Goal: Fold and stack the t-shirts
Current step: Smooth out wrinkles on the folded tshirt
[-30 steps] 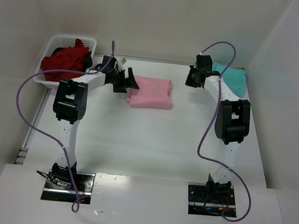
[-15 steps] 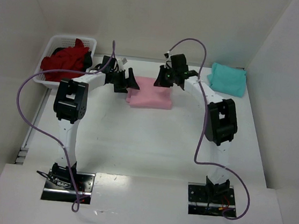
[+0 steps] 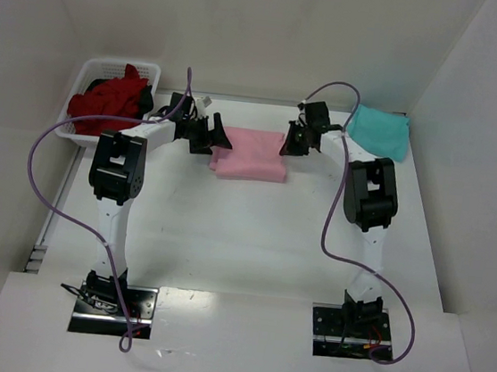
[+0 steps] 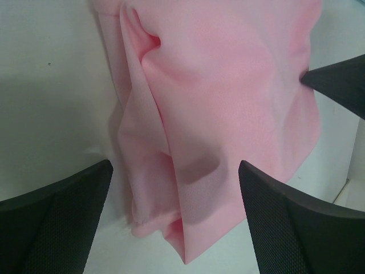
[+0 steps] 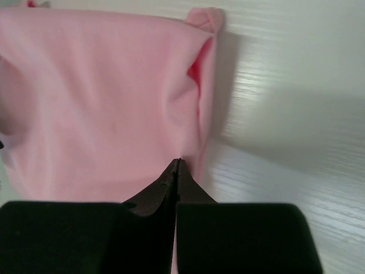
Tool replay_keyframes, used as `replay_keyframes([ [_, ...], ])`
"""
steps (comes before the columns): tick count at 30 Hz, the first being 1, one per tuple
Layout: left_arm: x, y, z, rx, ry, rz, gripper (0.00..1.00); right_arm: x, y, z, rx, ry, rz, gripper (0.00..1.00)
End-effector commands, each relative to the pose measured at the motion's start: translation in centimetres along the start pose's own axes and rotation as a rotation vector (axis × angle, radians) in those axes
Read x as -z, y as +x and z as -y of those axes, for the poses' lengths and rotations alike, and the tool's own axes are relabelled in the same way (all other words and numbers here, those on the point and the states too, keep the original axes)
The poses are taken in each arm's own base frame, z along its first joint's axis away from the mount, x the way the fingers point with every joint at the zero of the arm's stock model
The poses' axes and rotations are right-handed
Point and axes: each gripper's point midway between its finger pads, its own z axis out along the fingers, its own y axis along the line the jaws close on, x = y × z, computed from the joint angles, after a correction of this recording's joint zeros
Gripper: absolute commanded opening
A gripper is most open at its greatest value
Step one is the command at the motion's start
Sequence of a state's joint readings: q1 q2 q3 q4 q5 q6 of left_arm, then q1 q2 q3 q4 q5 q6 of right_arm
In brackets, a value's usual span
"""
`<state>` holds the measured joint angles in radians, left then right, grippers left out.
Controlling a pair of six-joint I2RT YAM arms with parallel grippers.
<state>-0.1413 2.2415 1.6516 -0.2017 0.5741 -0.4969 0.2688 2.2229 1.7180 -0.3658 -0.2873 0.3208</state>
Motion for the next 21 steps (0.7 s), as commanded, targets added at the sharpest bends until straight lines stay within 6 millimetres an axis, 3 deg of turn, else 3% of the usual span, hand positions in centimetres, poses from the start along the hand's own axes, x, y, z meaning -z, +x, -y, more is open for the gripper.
replay_keyframes([
  [1,-0.8,0.6,-1.0,-0.01,-0.007,-0.029,0.99,-0.5,-0.4,1.1,0.019,0.031,0.019,0.0],
  [8,-0.8,0.3,-1.2,-0.019,-0.024,-0.022,0.99,0.4,-1.3,3.7,0.003,0.086,0.038,0.0],
  [12,-0.7,0.1,-1.1,-0.02,-0.024,-0.021,0.99,3.3,-4.5,2.4,0.018,0.076,0.118,0.0],
  [17,-0.9,0.0,-1.1,-0.005,-0.018,-0.006,0.99,6.6,-8.2,-1.4,0.037,-0.028,0.187,0.0],
  [21,-1.2,0.7,-1.5,0.04,-0.014,0.016,0.99,7.0,-8.1,-3.6,0.04,-0.098,0.176,0.01],
])
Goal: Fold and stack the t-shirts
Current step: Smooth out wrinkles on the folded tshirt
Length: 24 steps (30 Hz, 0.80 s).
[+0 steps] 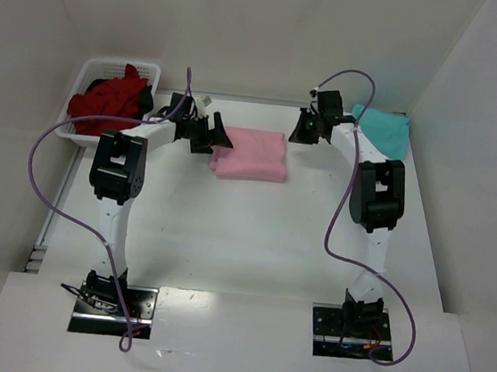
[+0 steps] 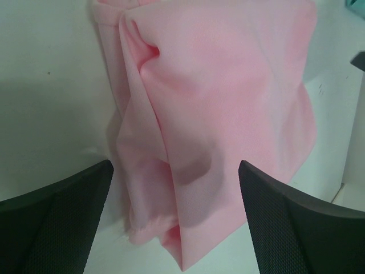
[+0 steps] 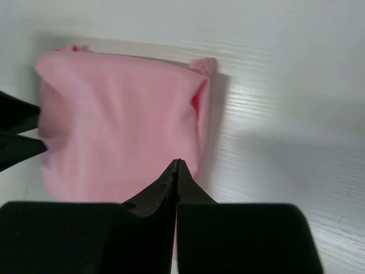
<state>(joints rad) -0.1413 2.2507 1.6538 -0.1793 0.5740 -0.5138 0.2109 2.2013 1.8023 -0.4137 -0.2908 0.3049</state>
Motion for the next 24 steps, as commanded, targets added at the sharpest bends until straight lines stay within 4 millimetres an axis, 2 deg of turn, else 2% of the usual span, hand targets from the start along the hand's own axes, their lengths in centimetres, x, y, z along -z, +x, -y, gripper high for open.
replay_keyframes([
  [1,-0.9,0.5,-1.6,0.037,-0.03,0.03,0.99,3.9,-3.8,-5.4,0.053,-0.127,0.095,0.01],
  [3,-0.8,0.7,-2.1,0.068,-0.061,0.048,0.99,2.9,-2.5,-6.2,0.059,-0.156,0.056,0.01],
  [4,-0.6,0.1,-2.1,0.067,-0.068,0.08,0.99,2.6,-2.0,-6.8,0.065,-0.172,0.044,0.01],
  [8,-0.9,0.0,-2.5,0.092,-0.08,0.099,0.99,0.1,0.8,-7.3,0.072,-0.172,-0.024,0.01],
  [12,-1.9,1.0,-2.5,0.108,-0.068,0.059,0.99,-2.3,3.4,-6.3,0.075,-0.128,-0.086,0.01],
  [15,-2.0,1.4,-2.4,0.112,-0.062,0.042,0.99,-3.6,5.0,-5.0,0.069,-0.096,-0.132,0.01],
  [20,-3.0,2.6,-2.3,0.107,-0.057,0.004,0.99,-5.5,6.9,-3.4,0.054,-0.057,-0.175,0.01],
  [24,-3.6,3.3,-2.0,0.104,-0.054,-0.011,0.99,-6.1,7.8,-2.7,0.046,-0.036,-0.202,0.0],
])
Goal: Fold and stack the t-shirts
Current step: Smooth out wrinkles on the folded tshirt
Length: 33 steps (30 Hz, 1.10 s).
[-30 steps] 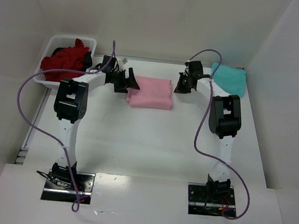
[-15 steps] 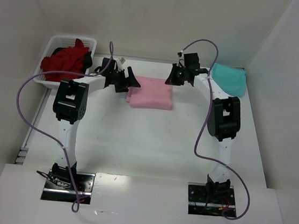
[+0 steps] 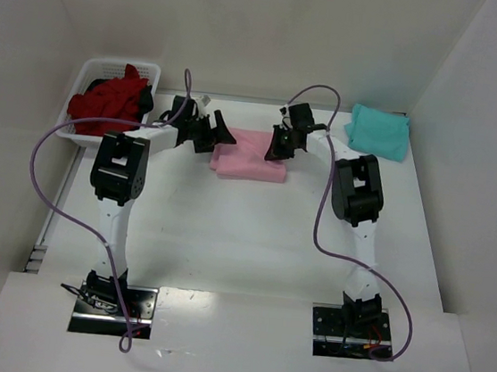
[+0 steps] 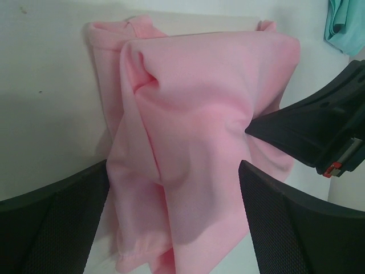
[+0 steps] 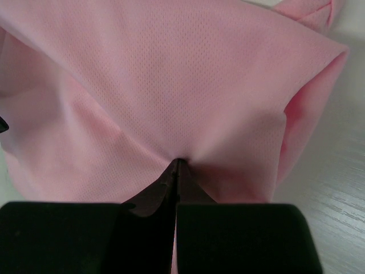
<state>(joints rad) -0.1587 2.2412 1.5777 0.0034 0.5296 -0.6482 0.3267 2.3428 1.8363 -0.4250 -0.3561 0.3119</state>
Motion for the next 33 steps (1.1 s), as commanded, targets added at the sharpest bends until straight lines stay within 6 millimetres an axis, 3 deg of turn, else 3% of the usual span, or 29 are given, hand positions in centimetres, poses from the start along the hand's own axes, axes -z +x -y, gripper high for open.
replay_keyframes([
  [1,-2.3,4.3,-2.2,0.039,-0.067,-0.106,0.99,-0.7,0.5,1.4,0.001,0.048,-0.023,0.0],
  [4,-3.1,4.6,-1.1,0.028,-0.056,-0.112,0.99,-0.7,0.4,1.4,0.002,0.047,-0.022,0.0],
  [5,-3.3,4.9,-1.7,0.036,-0.081,-0.115,0.99,-0.6,0.0,1.2,0.006,0.044,-0.012,0.0],
  [8,-4.0,5.6,-1.1,0.037,-0.099,-0.131,0.99,-0.4,-0.8,0.8,0.013,0.037,0.007,0.0],
  [14,-4.5,6.7,-1.9,0.092,-0.125,-0.132,0.99,-0.7,-0.3,1.1,0.006,0.043,-0.011,0.0],
  [25,-5.5,7.5,-1.0,0.149,-0.061,-0.136,0.99,-1.4,0.4,1.5,0.009,0.04,-0.031,0.0],
  [30,-5.4,7.9,-1.1,0.174,-0.06,-0.146,0.9,-1.4,0.4,1.5,0.009,0.04,-0.031,0.0],
  [33,-5.4,8.3,-1.4,0.18,-0.066,-0.155,0.76,-1.4,0.4,1.5,0.009,0.04,-0.031,0.0],
])
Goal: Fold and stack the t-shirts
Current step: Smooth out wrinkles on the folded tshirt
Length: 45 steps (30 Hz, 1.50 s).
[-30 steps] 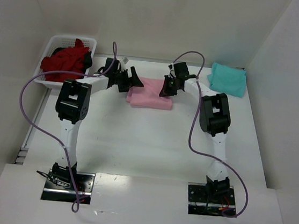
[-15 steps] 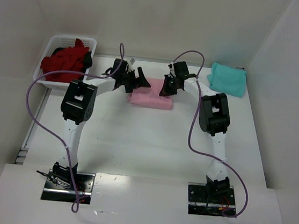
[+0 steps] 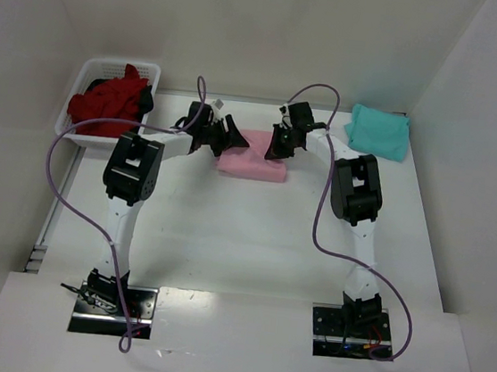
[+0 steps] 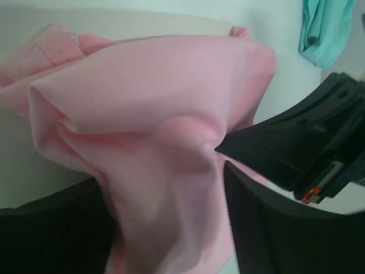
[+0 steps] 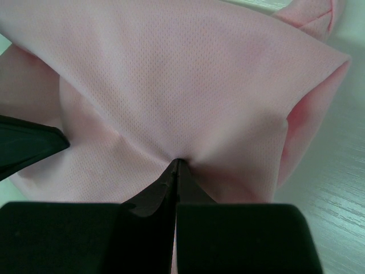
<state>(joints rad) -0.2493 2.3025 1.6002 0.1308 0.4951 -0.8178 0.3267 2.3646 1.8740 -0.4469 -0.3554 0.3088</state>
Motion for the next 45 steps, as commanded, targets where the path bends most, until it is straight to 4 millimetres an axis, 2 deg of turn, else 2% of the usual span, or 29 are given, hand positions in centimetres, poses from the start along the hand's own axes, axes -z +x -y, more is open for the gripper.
replay_keyframes([
  [1,-1.2,6.6,-5.2,0.11,-0.122,-0.168,0.72,-1.1,0.7,1.4,0.008,0.038,-0.026,0.0],
  [3,-1.1,7.0,-5.4,0.115,-0.12,-0.18,0.66,-0.8,0.4,1.2,0.011,0.035,-0.017,0.0],
  [4,-0.9,6.8,-5.5,0.112,-0.111,-0.182,0.58,-0.8,0.4,1.2,0.011,0.035,-0.017,0.0],
  [7,-0.6,6.8,-5.3,0.107,-0.086,-0.198,0.44,-0.8,0.4,1.2,0.011,0.035,-0.017,0.0],
  [8,-0.6,7.2,-5.8,0.107,-0.095,-0.211,0.32,-0.8,0.4,1.2,0.011,0.035,-0.017,0.0],
  [12,-0.1,7.1,-6.1,0.078,-0.103,-0.235,0.13,0.0,-0.3,1.2,0.025,0.058,0.006,0.0],
  [14,0.2,7.0,-6.1,0.059,-0.112,-0.236,0.06,0.9,-1.2,0.7,0.034,0.058,0.032,0.0],
  [15,0.6,6.1,-6.0,0.045,-0.114,-0.212,0.03,1.9,-2.0,0.0,0.043,0.05,0.056,0.05],
  [16,0.7,6.4,-6.3,0.04,-0.119,-0.219,0.03,2.5,-2.4,-0.3,0.047,0.046,0.069,0.05],
  [18,1.6,5.2,-5.8,0.011,-0.118,-0.195,0.02,3.9,-4.0,0.0,0.032,0.053,0.116,0.08],
  [19,1.8,5.5,-6.0,0.009,-0.126,-0.207,0.0,4.9,-4.7,-0.6,0.04,0.046,0.138,0.1],
  [21,2.4,4.5,-5.3,-0.006,-0.121,-0.193,0.0,6.4,-6.3,-0.2,0.025,0.048,0.18,0.2],
  [22,2.4,4.0,-5.0,-0.022,-0.114,-0.184,0.0,7.7,-7.4,-0.9,0.035,0.045,0.216,0.34],
  [23,2.5,4.2,-4.9,-0.017,-0.109,-0.195,0.0,8.7,-8.1,-1.0,0.025,0.045,0.234,0.4],
  [24,2.6,3.5,-3.7,-0.033,-0.071,-0.186,0.0,9.7,-8.8,-1.0,0.023,0.045,0.256,0.46],
  [25,2.9,2.9,-3.1,-0.009,-0.053,-0.173,0.0,10.4,-8.9,-1.1,0.013,0.051,0.268,0.57],
  [26,2.9,2.8,-2.6,-0.002,-0.027,-0.172,0.0,12.8,-10.4,-1.9,0.025,0.039,0.326,0.63],
  [28,3.1,1.9,-1.0,0.001,0.023,-0.157,0.0,14.6,-10.7,-1.8,0.011,0.06,0.358,0.77],
  [29,3.1,1.6,-0.6,0.017,0.027,-0.151,0.0,16.9,-11.4,-2.6,0.021,0.069,0.407,0.87],
  [30,3.2,0.9,0.2,0.012,0.044,-0.129,0.0,18.0,-11.8,-2.9,0.027,0.071,0.434,0.91],
  [32,3.5,0.3,1.6,0.04,0.084,-0.116,0.0,19.5,-11.3,-2.6,0.01,0.081,0.457,0.99],
  [33,3.6,-0.5,2.5,0.034,0.108,-0.09,0.0,21.6,-11.5,-3.4,0.021,0.078,0.5,1.0],
  [34,3.9,-0.9,3.2,0.036,0.129,-0.081,0.0,21.5,-10.3,-3.0,0.014,0.086,0.48,1.0],
  [36,4.0,-1.2,4.3,0.062,0.183,-0.075,0.0,22.9,-10.0,-2.4,0.007,0.099,0.511,1.0],
  [38,4.0,-1.4,4.6,0.07,0.191,-0.069,0.0,21.9,-8.2,-0.2,-0.025,0.131,0.467,1.0],
  [39,3.7,-1.3,5.1,0.069,0.181,-0.07,0.0,21.8,-7.7,-0.5,-0.03,0.106,0.458,1.0],
  [40,3.6,-1.2,5.8,0.057,0.191,-0.073,0.0,21.3,-6.7,0.7,-0.048,0.119,0.439,1.0],
  [42,3.0,-0.7,5.8,0.068,0.165,-0.084,0.0,20.6,-5.7,1.2,-0.06,0.094,0.431,1.0],
  [45,2.6,-0.4,5.7,0.065,0.134,-0.081,0.0,18.3,-3.2,3.2,-0.115,0.05,0.361,1.0],
])
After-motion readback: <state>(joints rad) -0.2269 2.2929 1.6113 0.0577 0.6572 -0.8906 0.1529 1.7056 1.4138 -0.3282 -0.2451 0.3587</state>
